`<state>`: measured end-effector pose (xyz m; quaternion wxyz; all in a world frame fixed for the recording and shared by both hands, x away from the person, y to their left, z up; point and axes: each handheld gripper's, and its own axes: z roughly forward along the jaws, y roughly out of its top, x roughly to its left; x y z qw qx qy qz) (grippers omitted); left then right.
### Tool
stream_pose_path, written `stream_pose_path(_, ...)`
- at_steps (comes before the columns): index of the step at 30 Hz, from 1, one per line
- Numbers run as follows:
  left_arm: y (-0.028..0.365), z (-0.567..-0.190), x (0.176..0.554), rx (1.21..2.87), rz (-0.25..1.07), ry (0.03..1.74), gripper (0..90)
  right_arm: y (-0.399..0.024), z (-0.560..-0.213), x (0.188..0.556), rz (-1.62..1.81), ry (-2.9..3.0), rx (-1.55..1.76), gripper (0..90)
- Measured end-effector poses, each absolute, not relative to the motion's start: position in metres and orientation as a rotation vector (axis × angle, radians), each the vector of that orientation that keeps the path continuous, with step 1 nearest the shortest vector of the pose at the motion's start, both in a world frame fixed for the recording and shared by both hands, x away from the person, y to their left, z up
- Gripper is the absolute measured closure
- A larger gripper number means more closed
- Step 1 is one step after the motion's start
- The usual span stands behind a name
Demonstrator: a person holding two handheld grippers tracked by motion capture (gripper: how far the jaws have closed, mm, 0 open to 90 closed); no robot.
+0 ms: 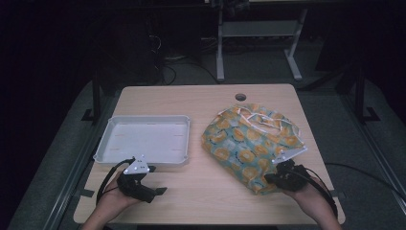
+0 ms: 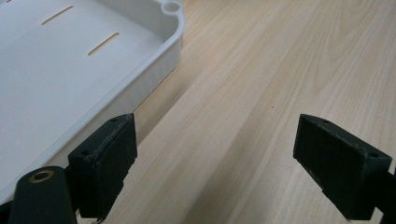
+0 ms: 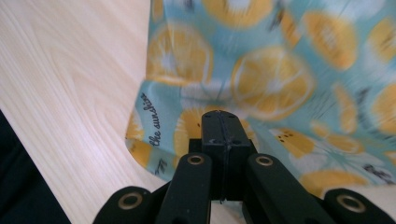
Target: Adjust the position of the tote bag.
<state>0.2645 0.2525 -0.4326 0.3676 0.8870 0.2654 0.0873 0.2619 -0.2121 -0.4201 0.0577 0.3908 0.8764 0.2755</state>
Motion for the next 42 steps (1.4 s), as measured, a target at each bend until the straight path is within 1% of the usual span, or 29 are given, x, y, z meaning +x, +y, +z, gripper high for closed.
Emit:
stream_pose_path(7,0.251,-0.434,0.264,2.280,0.214,0.684,13.1,-0.214,-0.445,0.270,0.696,2.724,1.213,89.9)
stream_pose_path(17,0.251,-0.433,0.264,2.290,0.218,0.669,13.0,-0.220,-0.447,0.276,0.645,2.695,1.223,90.0)
stream_pose_path(25,0.236,-0.419,0.268,2.247,0.219,0.691,13.0,-0.240,-0.447,0.298,0.583,2.623,1.202,89.9)
stream_pose_path(34,0.202,-0.393,0.299,2.223,0.253,0.704,13.1,-0.256,-0.449,0.314,0.617,2.599,1.237,89.9)
stream_pose_path(35,0.198,-0.390,0.304,2.216,0.244,0.711,13.5,-0.257,-0.449,0.314,0.623,2.596,1.233,90.0)
stream_pose_path(38,0.185,-0.383,0.322,2.229,0.269,0.700,13.8,-0.256,-0.449,0.313,0.613,2.597,1.234,89.9)
stream_pose_path(39,0.178,-0.380,0.336,2.215,0.273,0.709,13.8,-0.256,-0.449,0.313,0.613,2.598,1.233,89.9)
stream_pose_path(40,0.178,-0.380,0.336,2.215,0.273,0.709,13.8,-0.256,-0.449,0.313,0.617,2.596,1.232,89.9)
stream_pose_path(42,0.171,-0.376,0.348,2.209,0.290,0.710,13.9,-0.257,-0.449,0.313,0.627,2.595,1.233,89.9)
